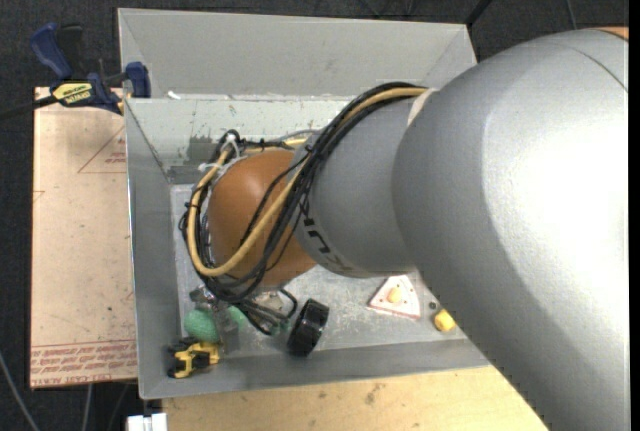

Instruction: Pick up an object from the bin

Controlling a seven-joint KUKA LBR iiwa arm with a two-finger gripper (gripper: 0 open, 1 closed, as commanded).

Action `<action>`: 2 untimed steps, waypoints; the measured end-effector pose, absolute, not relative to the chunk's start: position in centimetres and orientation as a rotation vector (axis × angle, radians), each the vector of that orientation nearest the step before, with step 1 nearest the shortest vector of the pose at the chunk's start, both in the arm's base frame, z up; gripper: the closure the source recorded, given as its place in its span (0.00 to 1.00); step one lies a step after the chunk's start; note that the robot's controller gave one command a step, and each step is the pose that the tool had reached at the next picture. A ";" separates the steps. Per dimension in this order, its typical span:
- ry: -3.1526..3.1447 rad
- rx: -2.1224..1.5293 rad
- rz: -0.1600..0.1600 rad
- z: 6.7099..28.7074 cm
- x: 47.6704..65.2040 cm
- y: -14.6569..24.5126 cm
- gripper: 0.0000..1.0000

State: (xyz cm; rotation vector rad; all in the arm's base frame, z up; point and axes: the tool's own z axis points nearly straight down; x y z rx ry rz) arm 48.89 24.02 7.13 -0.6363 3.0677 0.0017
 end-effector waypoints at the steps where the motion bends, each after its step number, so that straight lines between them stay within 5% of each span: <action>1: 3.068 -0.635 0.002 7.1 48.9 24.0 1.00; 2: 3.082 -0.629 0.001 12.4 49.7 22.8 1.00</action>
Offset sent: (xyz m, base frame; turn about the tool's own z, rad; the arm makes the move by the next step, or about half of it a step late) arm 0.0422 -0.0471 0.2090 0.0269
